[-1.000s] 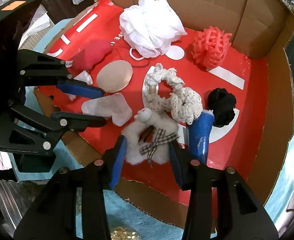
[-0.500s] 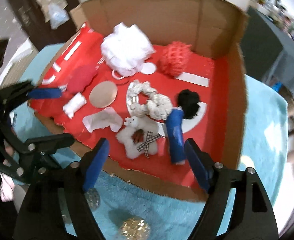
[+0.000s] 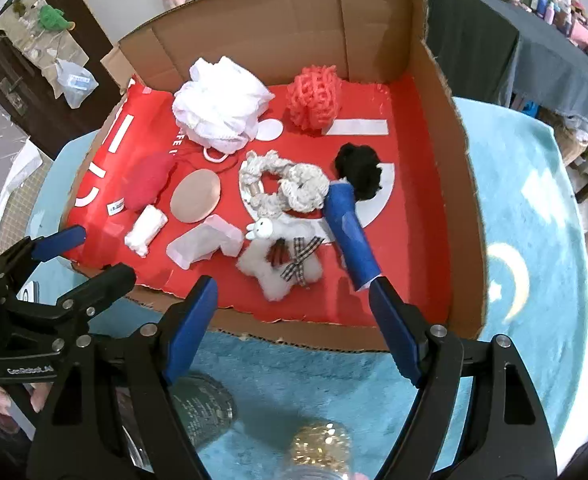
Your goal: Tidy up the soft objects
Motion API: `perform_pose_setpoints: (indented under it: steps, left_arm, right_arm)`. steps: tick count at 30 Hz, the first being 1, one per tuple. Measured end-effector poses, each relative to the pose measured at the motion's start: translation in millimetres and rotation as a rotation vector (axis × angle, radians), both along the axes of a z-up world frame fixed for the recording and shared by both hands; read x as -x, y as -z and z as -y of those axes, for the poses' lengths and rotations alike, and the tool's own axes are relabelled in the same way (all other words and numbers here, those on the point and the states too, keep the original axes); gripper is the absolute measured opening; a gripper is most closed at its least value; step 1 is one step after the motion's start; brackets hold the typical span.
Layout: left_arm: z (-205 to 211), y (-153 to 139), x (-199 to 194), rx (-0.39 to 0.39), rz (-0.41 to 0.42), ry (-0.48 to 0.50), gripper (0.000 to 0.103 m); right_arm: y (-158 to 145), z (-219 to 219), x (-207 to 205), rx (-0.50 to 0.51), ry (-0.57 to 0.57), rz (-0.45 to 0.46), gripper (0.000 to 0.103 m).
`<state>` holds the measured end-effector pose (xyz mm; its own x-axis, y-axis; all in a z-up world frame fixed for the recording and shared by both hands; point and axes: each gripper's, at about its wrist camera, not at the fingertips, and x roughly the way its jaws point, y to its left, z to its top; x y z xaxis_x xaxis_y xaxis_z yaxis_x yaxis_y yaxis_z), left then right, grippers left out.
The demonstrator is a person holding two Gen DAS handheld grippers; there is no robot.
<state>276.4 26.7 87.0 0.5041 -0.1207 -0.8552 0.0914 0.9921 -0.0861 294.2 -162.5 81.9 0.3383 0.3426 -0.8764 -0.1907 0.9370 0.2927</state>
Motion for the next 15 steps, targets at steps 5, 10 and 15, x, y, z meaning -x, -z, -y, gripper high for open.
perform_pose_setpoints:
  steps: [5,10,15]
  left_arm:
    - [-1,8,0,-0.010,-0.002,-0.023,0.100]
    - [0,13,-1,-0.025,-0.005,-0.033,0.100]
    - [-1,17,-3,-0.049,-0.008,-0.046,0.100]
  right_arm:
    - [6,-5,1,0.024,0.015,0.003,0.078]
    - [11,-5,0,0.054,0.027,0.004,0.078]
    - [17,-3,0,0.060,0.036,-0.005,0.078]
